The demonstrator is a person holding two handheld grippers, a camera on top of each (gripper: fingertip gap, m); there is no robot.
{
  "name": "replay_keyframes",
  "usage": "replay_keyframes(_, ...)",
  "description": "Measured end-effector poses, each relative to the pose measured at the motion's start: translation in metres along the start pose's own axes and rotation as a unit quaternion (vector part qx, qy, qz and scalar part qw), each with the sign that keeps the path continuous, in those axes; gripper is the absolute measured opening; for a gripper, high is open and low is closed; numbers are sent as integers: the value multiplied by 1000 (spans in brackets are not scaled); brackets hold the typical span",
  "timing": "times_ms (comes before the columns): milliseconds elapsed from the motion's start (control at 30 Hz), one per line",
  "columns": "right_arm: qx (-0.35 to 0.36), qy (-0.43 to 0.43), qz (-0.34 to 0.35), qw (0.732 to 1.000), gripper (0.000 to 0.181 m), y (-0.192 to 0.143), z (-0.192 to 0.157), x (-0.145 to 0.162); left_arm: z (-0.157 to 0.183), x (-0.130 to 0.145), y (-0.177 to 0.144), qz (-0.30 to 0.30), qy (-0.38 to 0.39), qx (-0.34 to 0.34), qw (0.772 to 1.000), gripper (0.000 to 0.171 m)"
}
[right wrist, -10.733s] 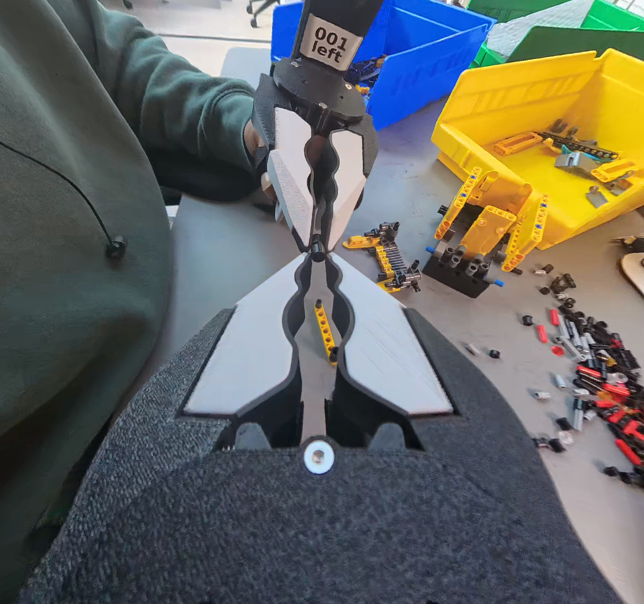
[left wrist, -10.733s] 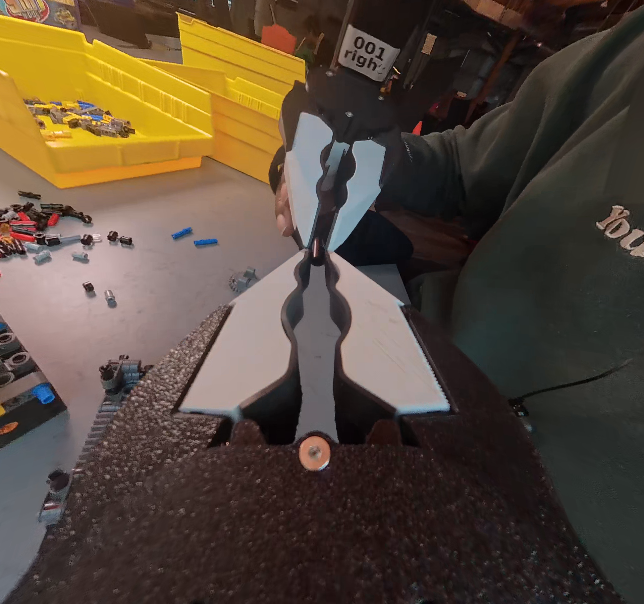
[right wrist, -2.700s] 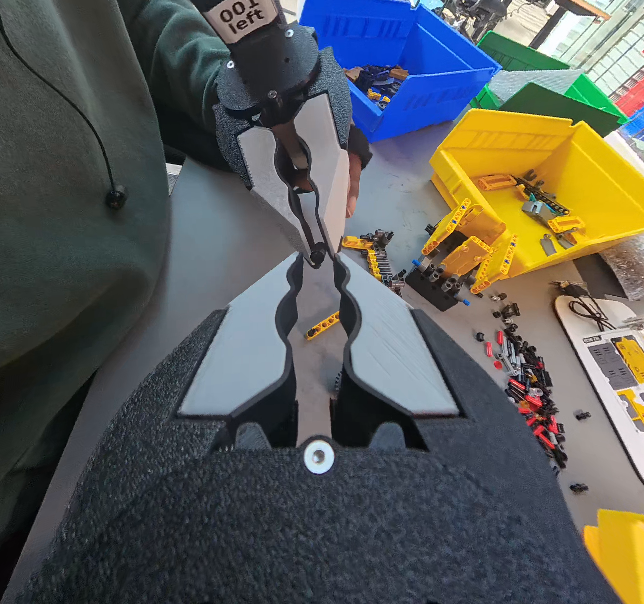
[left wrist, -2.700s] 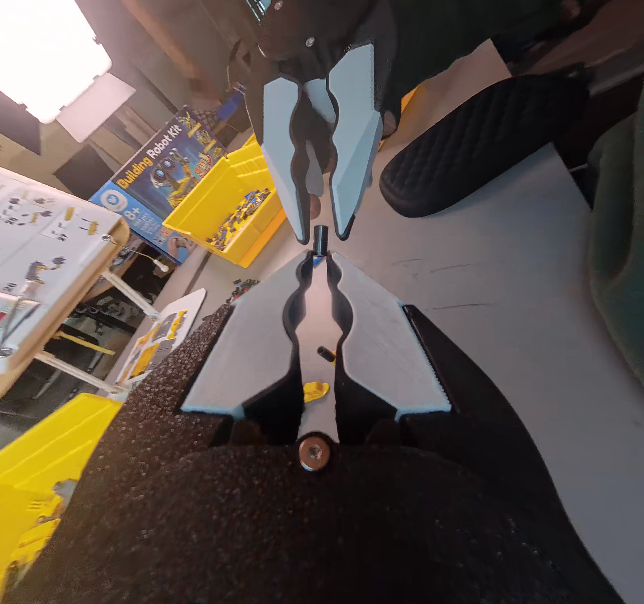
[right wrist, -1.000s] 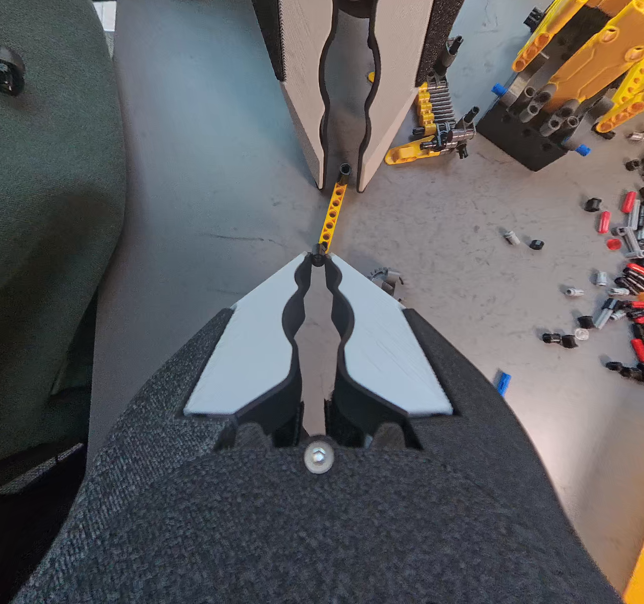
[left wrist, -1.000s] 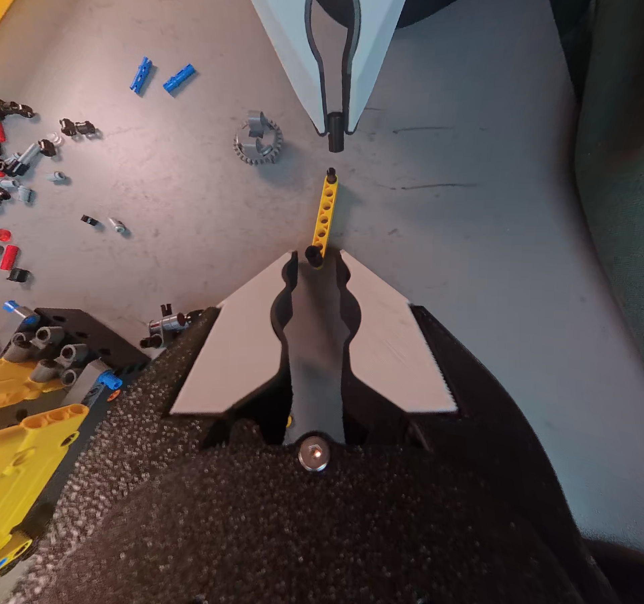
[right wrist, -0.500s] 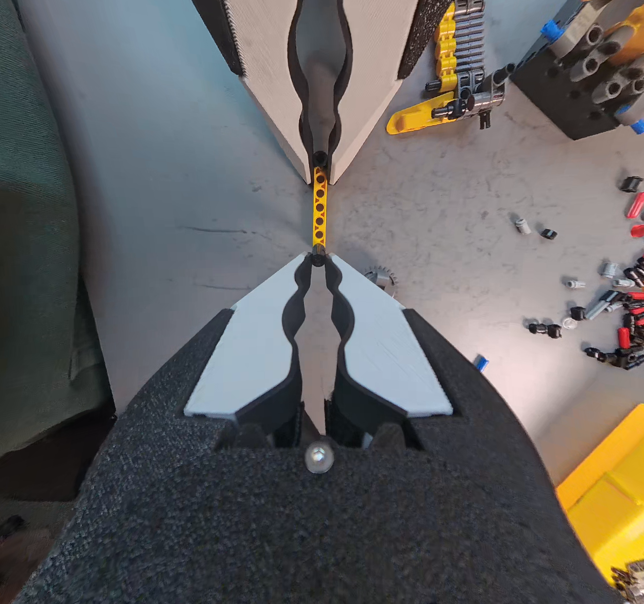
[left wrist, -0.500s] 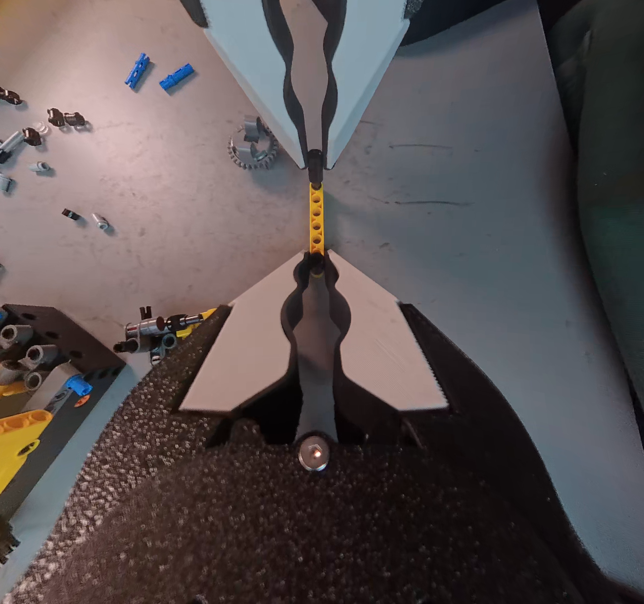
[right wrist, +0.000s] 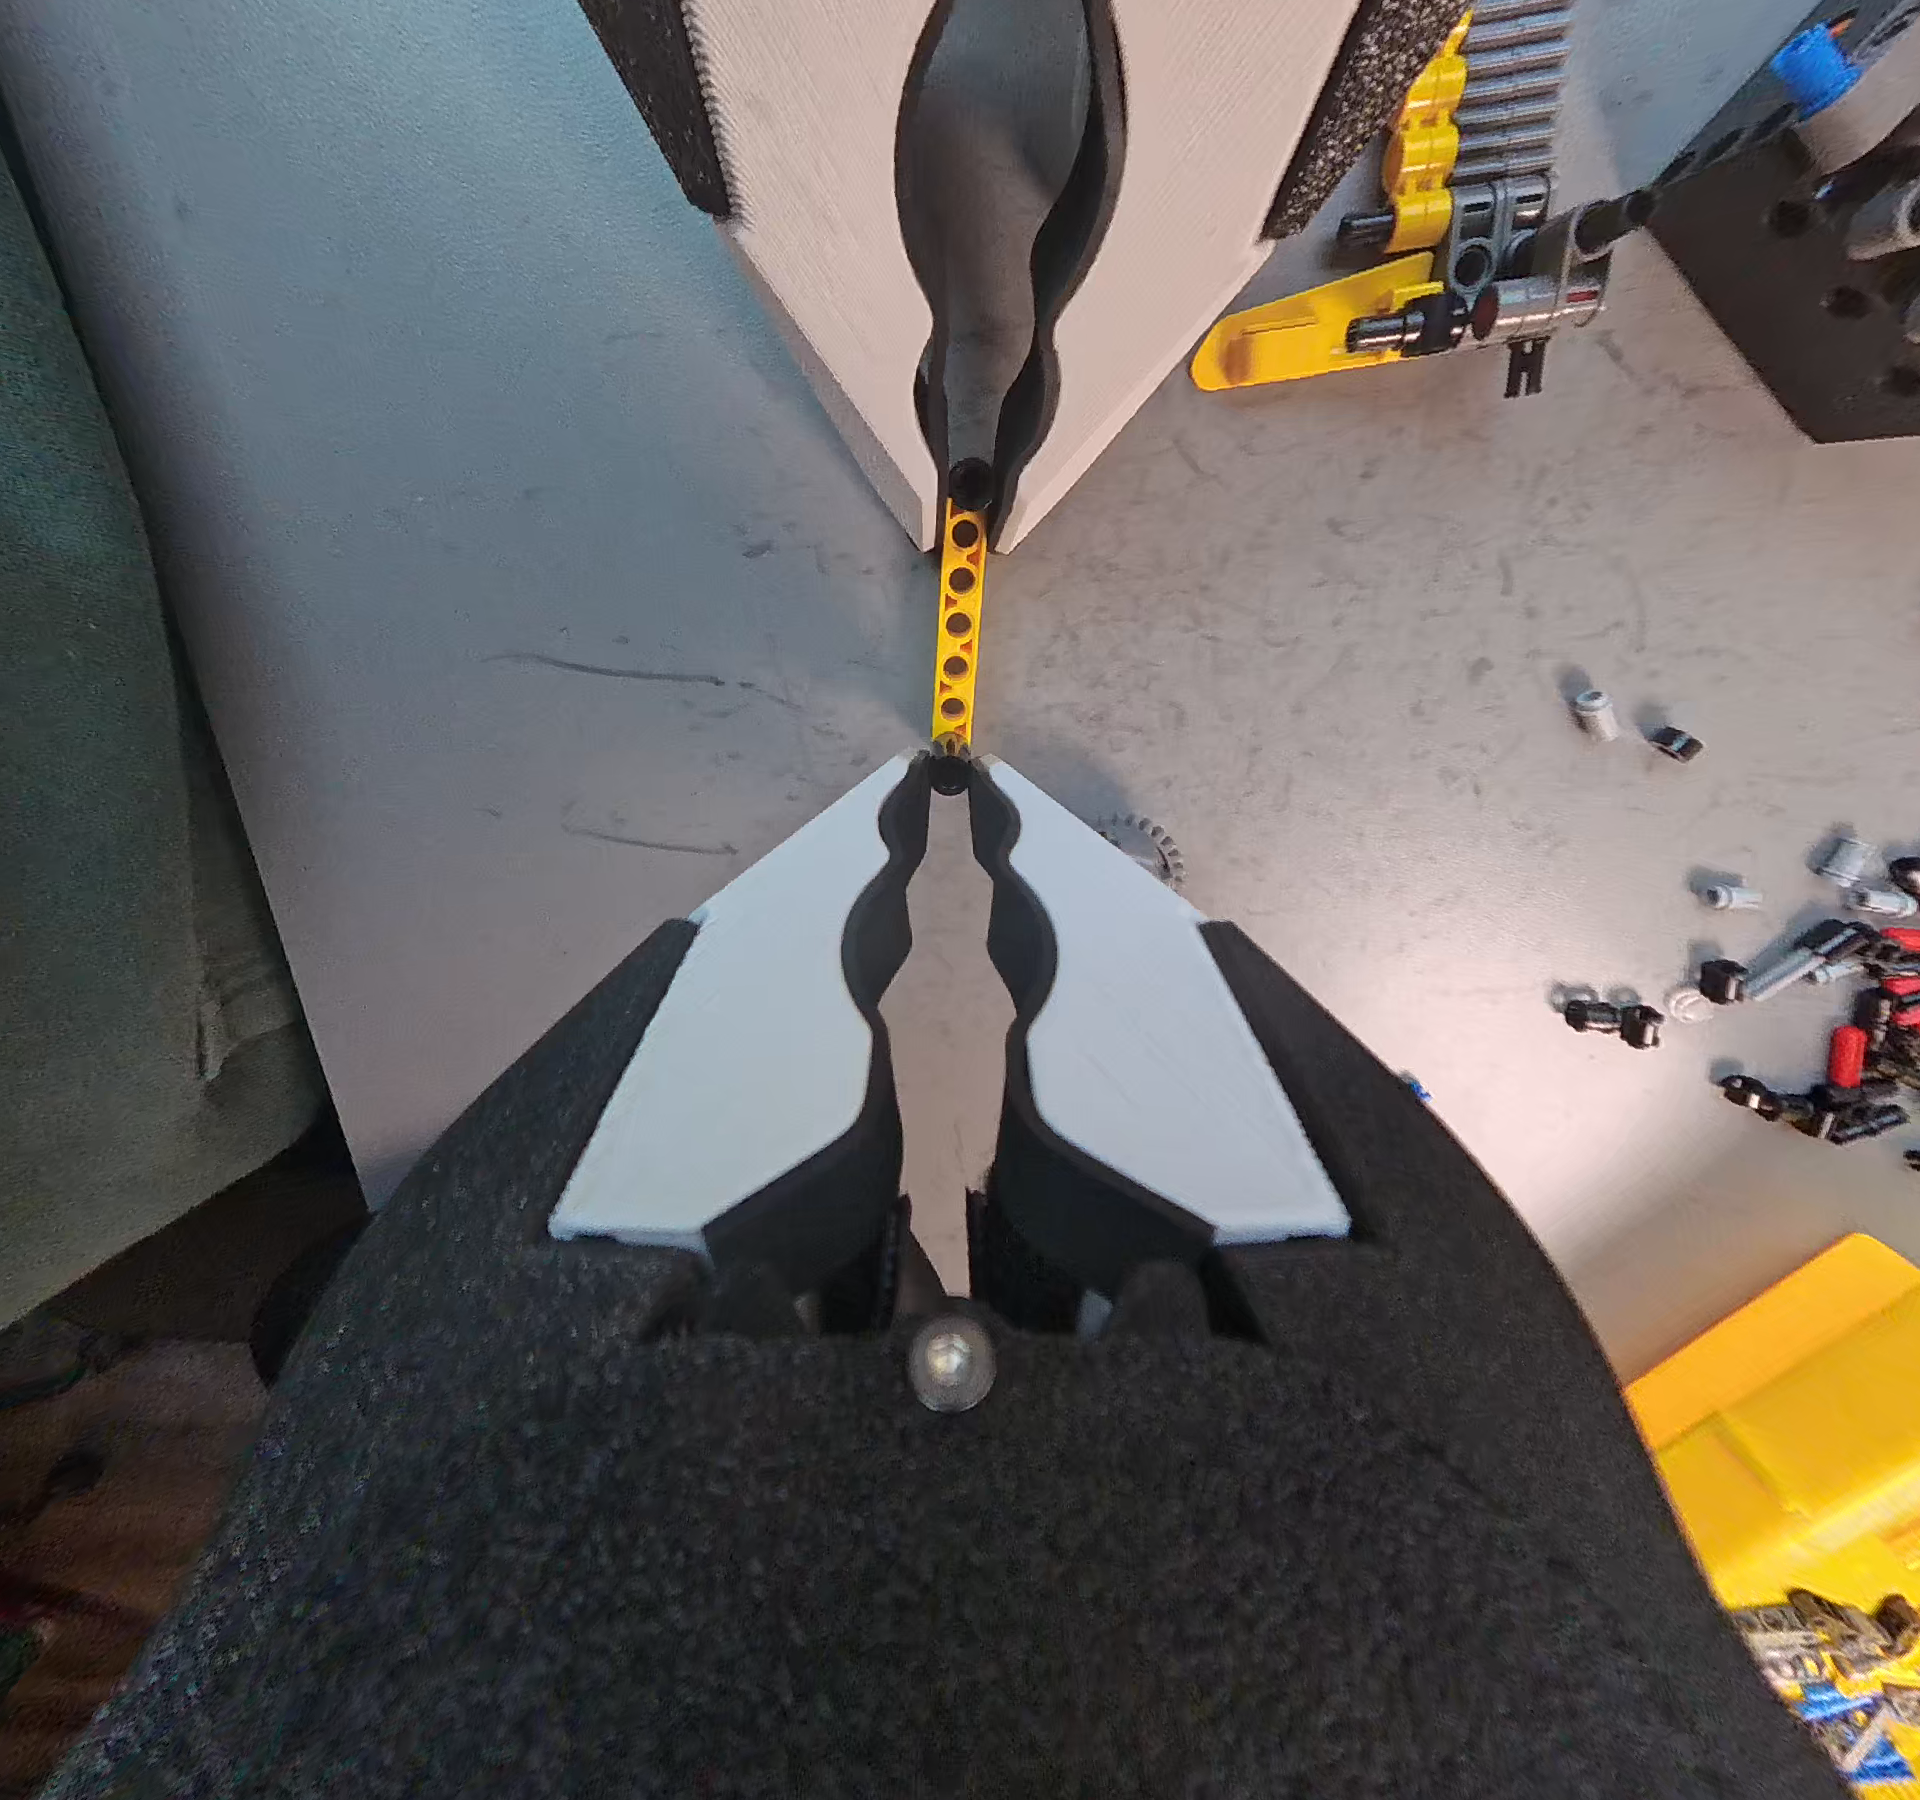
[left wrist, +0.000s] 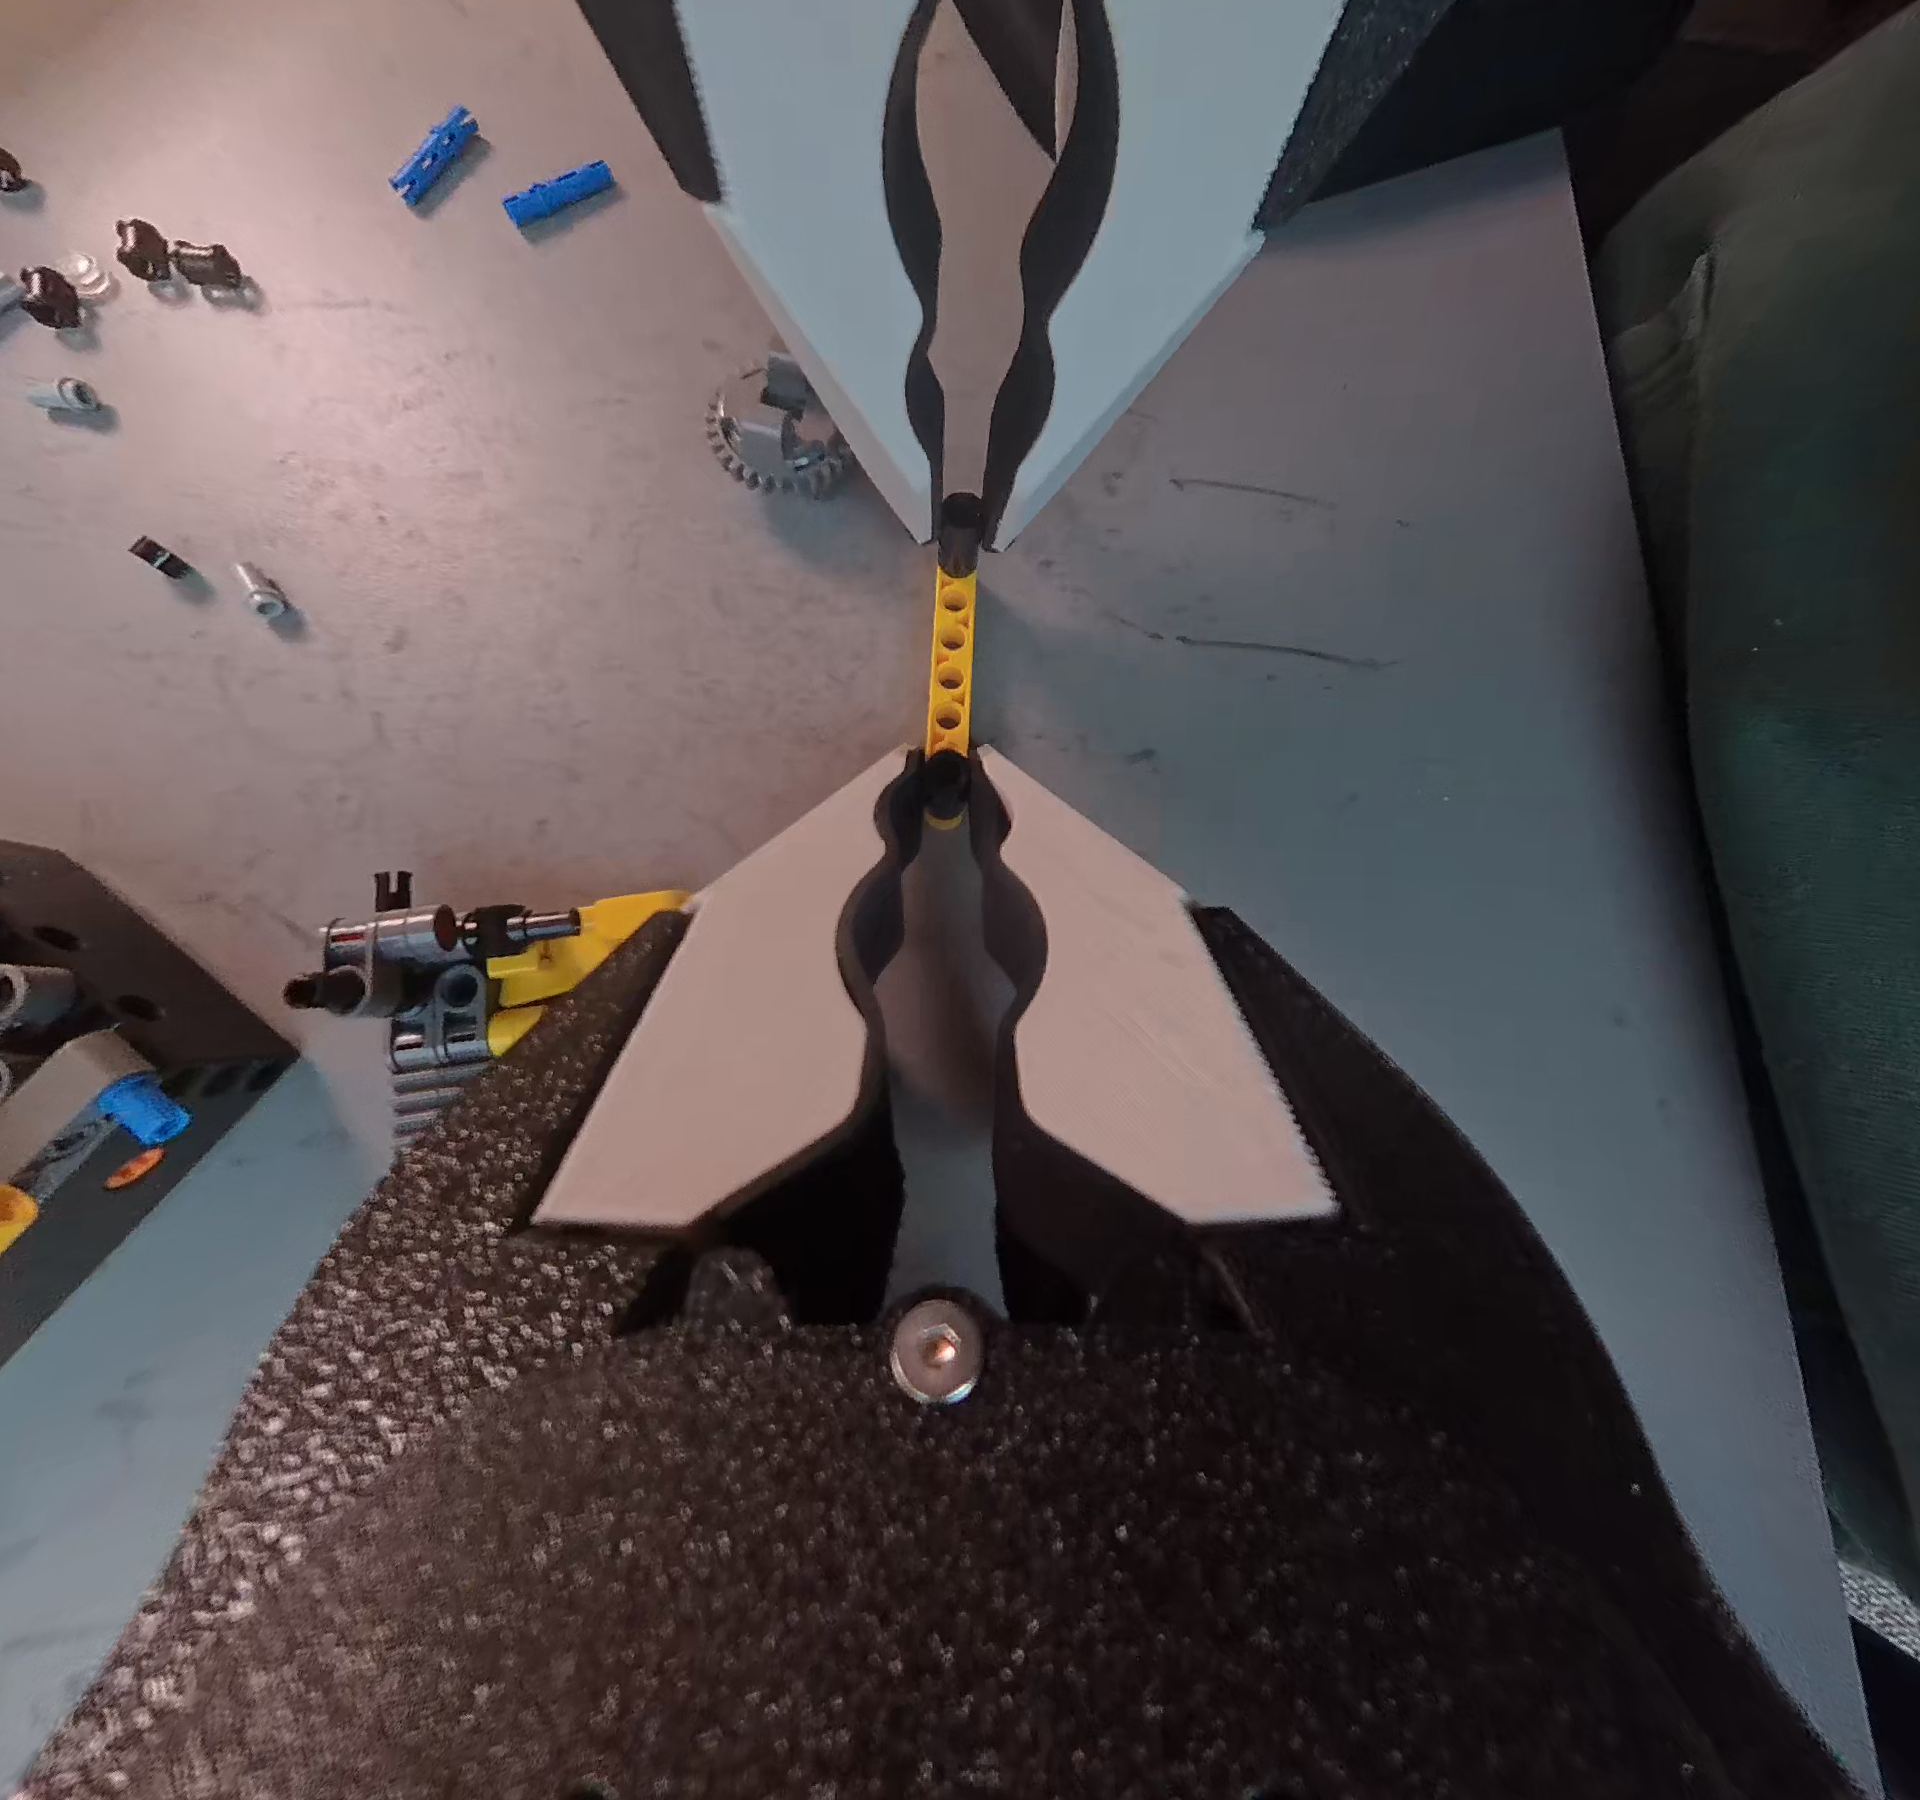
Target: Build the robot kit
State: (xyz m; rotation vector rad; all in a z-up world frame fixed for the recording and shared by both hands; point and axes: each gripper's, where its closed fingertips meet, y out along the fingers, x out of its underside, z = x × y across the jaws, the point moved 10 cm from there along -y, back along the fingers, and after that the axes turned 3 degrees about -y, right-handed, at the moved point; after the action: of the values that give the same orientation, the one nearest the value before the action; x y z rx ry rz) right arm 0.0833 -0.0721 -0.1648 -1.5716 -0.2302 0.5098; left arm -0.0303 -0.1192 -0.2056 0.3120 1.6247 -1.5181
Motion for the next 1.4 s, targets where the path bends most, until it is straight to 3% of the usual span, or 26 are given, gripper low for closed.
replay_keyframes(467, 23, 85, 33, 996, 6, 2, -6, 6, 0, 0, 0, 1, -8, -3, 1000, 7)
replay_keyframes(567, 40, 65, 69, 995, 7, 6, -9, 13, 1, 0, 0, 1, -4, -5, 1000, 7)
replay_keyframes(633, 45, 69, 97, 992, 26, 7, -11, 19, 1, 0, 0, 1, -4, -5, 1000, 7)
replay_keyframes(800, 65, 83, 167, 980, 27, 1, -13, 35, -1, 1, -2, 3, -11, 2, 1000, 7)
replay_keyframes(933, 101, 70, 213, 969, 26, 4, -14, 41, 1, -5, -9, 41, 41, -33, 998, 7)
replay_keyframes(1067, 154, 46, 285, 945, 21, 2, -15, 45, 6, -10, -18, 82, 132, -107, 982, 7)
replay_keyframes(1233, 257, -40, 319, 911, 7, -6, -19, 47, 8, -15, -25, 123, 173, -162, 964, 7)
replay_keyframes(1300, 298, -88, 326, 893, 6, -8, -24, 48, 6, -15, -29, 150, 152, -149, 966, 11)
replay_keyframes(1400, 371, -161, 316, 858, 6, -13, -31, 48, 0, -16, -35, 189, 71, -73, 977, 32)
